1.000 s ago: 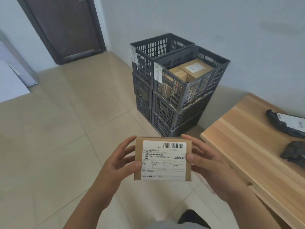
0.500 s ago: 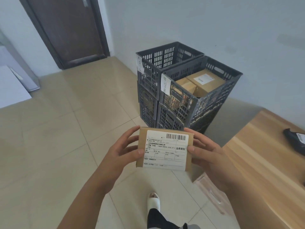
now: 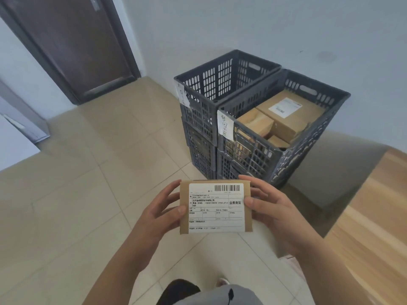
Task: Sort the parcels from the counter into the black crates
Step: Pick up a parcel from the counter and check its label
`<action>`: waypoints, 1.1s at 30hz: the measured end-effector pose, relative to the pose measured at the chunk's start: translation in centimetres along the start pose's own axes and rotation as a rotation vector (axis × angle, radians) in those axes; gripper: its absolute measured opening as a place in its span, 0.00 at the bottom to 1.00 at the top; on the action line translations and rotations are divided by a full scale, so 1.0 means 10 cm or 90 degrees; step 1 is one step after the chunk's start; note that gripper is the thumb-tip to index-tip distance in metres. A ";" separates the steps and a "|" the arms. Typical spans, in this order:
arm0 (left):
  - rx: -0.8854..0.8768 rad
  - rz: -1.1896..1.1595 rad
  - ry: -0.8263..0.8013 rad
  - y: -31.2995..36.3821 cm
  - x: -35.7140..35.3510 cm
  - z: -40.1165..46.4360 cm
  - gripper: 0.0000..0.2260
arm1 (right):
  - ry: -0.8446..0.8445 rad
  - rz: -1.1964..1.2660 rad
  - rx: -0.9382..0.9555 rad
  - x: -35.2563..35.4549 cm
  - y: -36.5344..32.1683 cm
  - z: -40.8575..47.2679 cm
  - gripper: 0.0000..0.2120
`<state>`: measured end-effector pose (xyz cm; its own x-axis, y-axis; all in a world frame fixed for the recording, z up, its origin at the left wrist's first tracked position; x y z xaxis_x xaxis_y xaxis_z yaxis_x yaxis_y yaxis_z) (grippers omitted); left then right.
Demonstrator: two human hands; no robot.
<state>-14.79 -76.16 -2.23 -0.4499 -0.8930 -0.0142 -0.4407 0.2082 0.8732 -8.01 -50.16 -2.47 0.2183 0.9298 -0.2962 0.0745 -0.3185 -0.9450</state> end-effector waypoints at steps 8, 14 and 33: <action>0.036 0.036 -0.071 0.30 0.44 0.99 0.35 | 0.049 -0.041 -0.022 -0.16 0.02 0.78 0.27; 0.028 0.047 -0.149 0.82 0.86 1.90 0.34 | 0.103 -0.110 -0.030 -0.43 -0.23 1.48 0.28; 0.058 0.208 -0.408 1.82 0.10 3.88 0.33 | 0.432 -0.135 -0.049 0.06 -0.62 2.43 0.18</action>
<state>-53.37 -57.82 -5.24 -0.9242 -0.3760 -0.0665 -0.2563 0.4818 0.8380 -31.99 -43.14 -0.16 0.7470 0.6612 0.0686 0.2455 -0.1784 -0.9528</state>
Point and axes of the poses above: each hand's wrist, its own z-axis towards the middle knuckle, its own x-axis out of the back of the hand, y = z × x, the point moved 3 cm from there along z, towards the middle knuckle, and after that the axes turned 12 degrees about x, right-handed, at the moved point
